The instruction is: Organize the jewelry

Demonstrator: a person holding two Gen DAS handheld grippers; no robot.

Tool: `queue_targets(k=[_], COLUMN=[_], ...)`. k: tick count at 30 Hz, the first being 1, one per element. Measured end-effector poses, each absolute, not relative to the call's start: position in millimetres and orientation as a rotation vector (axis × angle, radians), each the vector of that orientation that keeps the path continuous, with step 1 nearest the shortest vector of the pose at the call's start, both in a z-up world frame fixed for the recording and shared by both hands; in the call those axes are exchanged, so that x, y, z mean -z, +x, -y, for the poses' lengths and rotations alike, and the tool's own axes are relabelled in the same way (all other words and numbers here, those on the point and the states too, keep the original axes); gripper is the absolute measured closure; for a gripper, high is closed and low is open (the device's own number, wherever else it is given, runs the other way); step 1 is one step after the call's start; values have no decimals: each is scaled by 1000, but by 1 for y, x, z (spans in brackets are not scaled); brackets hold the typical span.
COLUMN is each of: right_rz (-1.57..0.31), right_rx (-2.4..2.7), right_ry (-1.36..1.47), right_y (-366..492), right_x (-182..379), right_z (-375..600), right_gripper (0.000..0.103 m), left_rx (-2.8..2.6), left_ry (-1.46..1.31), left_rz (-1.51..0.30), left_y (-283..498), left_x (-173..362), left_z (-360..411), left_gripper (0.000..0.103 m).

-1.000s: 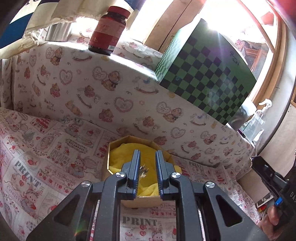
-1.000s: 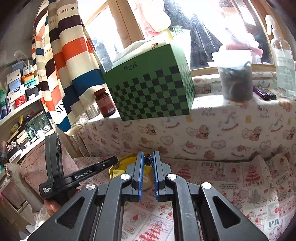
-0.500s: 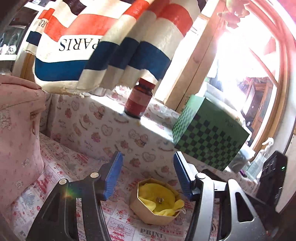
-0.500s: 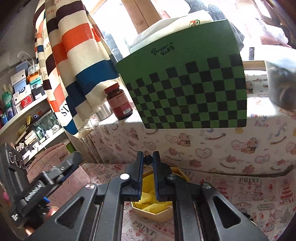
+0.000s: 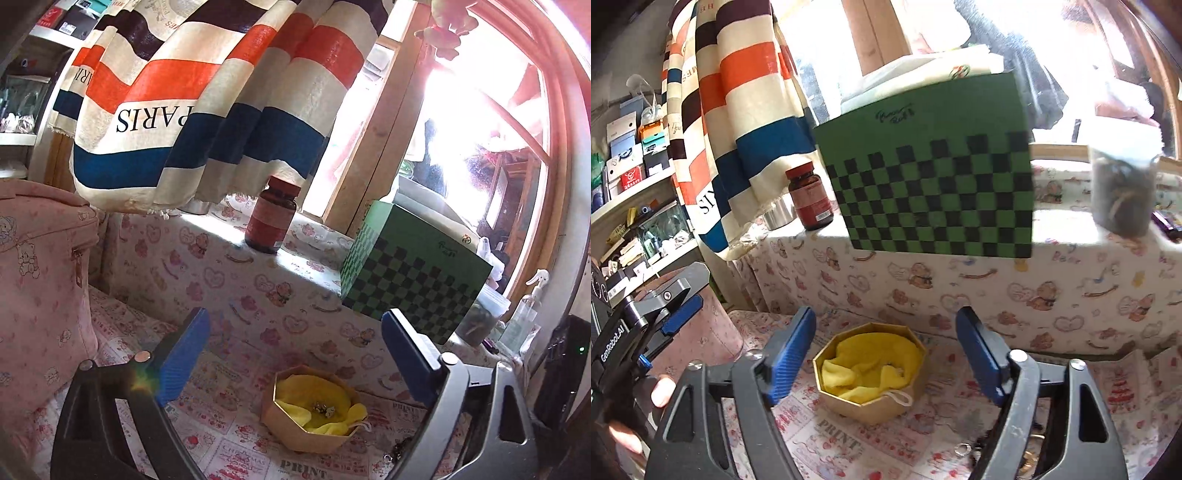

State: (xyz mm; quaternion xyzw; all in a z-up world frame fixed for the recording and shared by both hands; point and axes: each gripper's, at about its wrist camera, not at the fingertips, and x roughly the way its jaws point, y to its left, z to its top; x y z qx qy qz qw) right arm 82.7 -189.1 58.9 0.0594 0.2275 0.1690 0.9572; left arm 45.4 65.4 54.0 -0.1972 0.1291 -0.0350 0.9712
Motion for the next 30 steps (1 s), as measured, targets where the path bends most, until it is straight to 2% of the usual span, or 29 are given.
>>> queue_targets(k=[2,13,19,26,28,30], right_rz=[-441,-379,-458,-603,-655,-734], right_rx=[-297,-128,-127,-130,-148,-133], right_ry=[102,87,117,195,237,241], right_y=[70,28,37,56,63,72], right_x=[-63,-54,-38,-19,-11,0], right_z=[206,272,286,307,312,313], right_gripper=[13,10,10,10,16,35], left_rx=[75,98,88,122,106,101], left_ry=[-358,-192,-113,-182,-189,-200], left_rz=[-272,-319,-315,-389,-393,-398], left_y=[45,37,34,43,45,47], left_x=[-56,-52,-48,-41,-40,-39], left_z=[-56,-4,15,11,8,4], left_gripper=[1,1,1,1,1,1])
